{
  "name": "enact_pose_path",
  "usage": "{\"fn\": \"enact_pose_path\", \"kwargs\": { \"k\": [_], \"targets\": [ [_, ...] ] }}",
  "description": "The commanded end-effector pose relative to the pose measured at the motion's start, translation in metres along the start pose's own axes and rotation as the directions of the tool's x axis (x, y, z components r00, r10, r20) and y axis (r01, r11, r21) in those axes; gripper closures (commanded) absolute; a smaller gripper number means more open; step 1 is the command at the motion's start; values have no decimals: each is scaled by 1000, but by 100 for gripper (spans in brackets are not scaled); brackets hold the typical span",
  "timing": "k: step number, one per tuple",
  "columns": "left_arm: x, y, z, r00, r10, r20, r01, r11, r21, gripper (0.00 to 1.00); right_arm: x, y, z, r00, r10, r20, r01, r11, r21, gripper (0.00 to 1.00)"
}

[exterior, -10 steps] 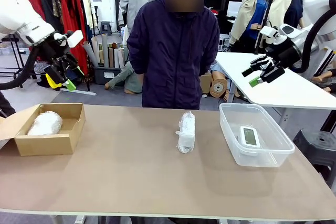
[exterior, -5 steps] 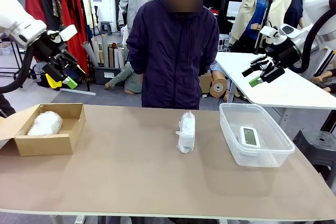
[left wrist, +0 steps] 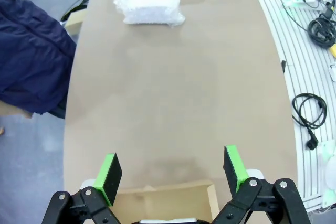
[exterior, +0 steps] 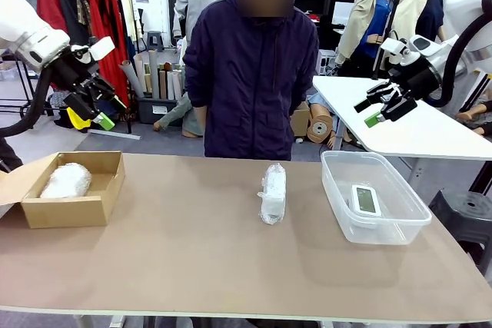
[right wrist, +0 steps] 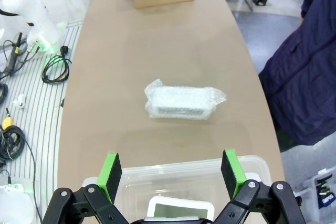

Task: Separate and place wrapped and unwrapped clocks.
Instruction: Pick up the Digital clock indicated by the person.

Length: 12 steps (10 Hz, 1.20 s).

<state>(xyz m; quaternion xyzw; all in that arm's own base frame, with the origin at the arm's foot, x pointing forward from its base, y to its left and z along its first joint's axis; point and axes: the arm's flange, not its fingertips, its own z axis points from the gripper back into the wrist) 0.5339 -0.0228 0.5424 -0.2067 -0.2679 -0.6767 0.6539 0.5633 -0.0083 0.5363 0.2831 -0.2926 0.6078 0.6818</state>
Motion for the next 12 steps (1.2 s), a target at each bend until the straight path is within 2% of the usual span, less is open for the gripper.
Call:
{"fn": "enact_pose_path", "kwargs": {
  "k": [1,12],
  "targets": [
    [-1,0,2,1000,-17,-10,17,1000,0,0,-2,4,-1,1000,23,-18,-23,1000,-10,0],
    [-1,0,2,1000,-17,-10,17,1000,0,0,-2,4,-1,1000,23,-18,-23,1000,-10,0]
  ]
}}
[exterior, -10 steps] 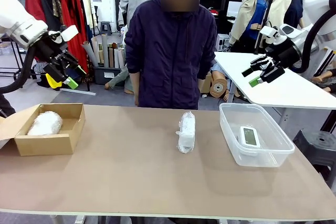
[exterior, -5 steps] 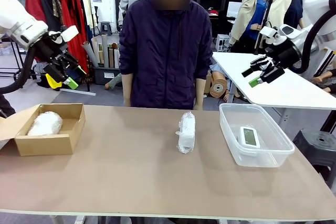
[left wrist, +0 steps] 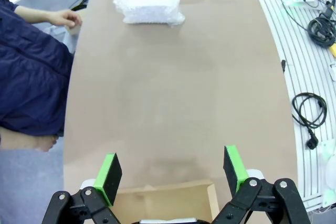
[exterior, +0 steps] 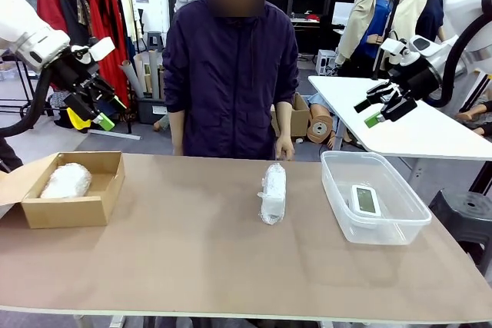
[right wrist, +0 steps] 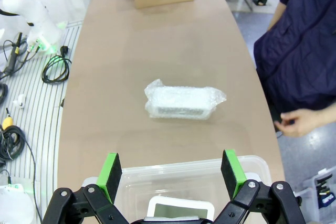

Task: Separate and place wrapped and unwrapped clocks.
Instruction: Pick up the Digital clock indicated by the person.

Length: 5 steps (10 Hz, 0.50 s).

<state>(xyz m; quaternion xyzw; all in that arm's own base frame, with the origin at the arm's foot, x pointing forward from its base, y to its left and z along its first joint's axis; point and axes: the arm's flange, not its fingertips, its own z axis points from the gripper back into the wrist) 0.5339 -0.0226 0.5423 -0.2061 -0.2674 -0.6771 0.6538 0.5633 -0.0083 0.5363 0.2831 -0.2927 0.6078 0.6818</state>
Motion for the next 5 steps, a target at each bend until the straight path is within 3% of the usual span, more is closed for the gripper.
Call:
{"fn": "enact_pose_path", "kwargs": {
  "k": [1,5],
  "targets": [
    [-1,0,1,1000,-17,-8,17,1000,0,0,-2,4,-1,1000,23,-18,-23,1000,-10,0],
    [-1,0,1,1000,-17,-8,17,1000,0,0,-2,4,-1,1000,23,-18,-23,1000,-10,0]
  ]
}}
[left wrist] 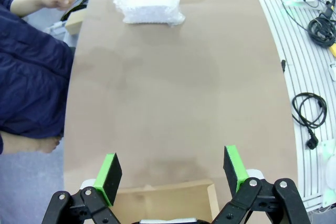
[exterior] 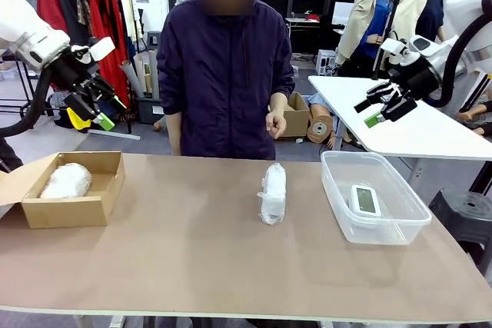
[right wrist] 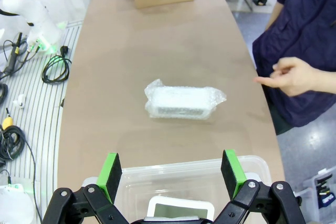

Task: Separate and place wrapped and unwrapped clocks.
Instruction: Pick up the Digital clock indicated by the person.

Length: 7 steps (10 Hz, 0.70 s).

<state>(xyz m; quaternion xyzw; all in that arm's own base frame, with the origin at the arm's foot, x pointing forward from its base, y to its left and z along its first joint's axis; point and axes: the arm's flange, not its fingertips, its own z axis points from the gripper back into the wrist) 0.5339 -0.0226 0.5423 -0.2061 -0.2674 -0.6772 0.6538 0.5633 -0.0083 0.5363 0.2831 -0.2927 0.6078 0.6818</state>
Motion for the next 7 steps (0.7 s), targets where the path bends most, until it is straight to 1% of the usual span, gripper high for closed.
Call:
{"fn": "enact_pose_path", "kwargs": {
  "k": [1,7],
  "targets": [
    [-1,0,1,1000,-17,-8,17,1000,0,0,-2,4,-1,1000,23,-18,-23,1000,-10,0],
    [-1,0,1,1000,-17,-8,17,1000,0,0,-2,4,-1,1000,23,-18,-23,1000,-10,0]
  ]
}}
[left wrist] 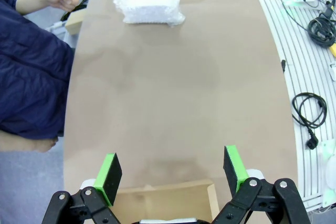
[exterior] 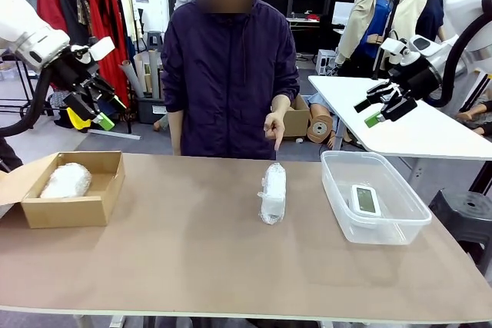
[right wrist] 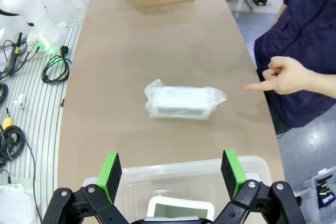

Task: Separate and place wrapped and unwrapped clocks.
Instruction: Pick up the Digital clock indicated by the person.

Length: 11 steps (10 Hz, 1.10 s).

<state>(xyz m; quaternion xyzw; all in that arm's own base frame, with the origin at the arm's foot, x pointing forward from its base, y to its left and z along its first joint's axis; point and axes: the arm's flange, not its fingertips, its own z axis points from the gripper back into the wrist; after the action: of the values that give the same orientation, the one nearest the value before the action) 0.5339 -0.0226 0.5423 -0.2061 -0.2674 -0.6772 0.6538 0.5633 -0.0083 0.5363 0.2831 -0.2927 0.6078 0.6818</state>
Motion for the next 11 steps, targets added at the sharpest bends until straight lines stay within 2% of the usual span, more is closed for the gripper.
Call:
{"fn": "enact_pose_path", "kwargs": {
  "k": [1,3,6,7,8,9,10,11],
  "targets": [
    [-1,0,1,1000,-16,-8,16,1000,0,0,-2,4,-1,1000,23,-18,-23,1000,-10,0],
    [0,0,0,1000,0,0,0,1000,0,0,-2,4,-1,1000,23,-18,-23,1000,-10,0],
    [15,-6,-44,994,105,-31,-104,994,34,0,-2,4,-1,1000,23,-18,-23,1000,-10,0],
    [21,-2,-66,988,134,-78,-130,990,58,0,-2,4,-1,1000,23,-18,-23,1000,-10,0],
    [30,4,-90,978,149,-150,-125,979,158,0,-2,4,-1,1000,23,-18,-23,1000,-10,0],
    [40,8,-120,955,210,-209,-147,948,281,0,-2,4,-1,1000,23,-18,-23,1000,-10,0],
    [45,12,-135,937,239,-256,-159,941,298,0,-2,4,-1,1000,23,-18,-23,1000,-10,0],
    [49,19,-148,933,243,-266,-155,936,315,0,-2,4,-1,1000,23,-18,-23,1000,-10,0]
  ]
}}
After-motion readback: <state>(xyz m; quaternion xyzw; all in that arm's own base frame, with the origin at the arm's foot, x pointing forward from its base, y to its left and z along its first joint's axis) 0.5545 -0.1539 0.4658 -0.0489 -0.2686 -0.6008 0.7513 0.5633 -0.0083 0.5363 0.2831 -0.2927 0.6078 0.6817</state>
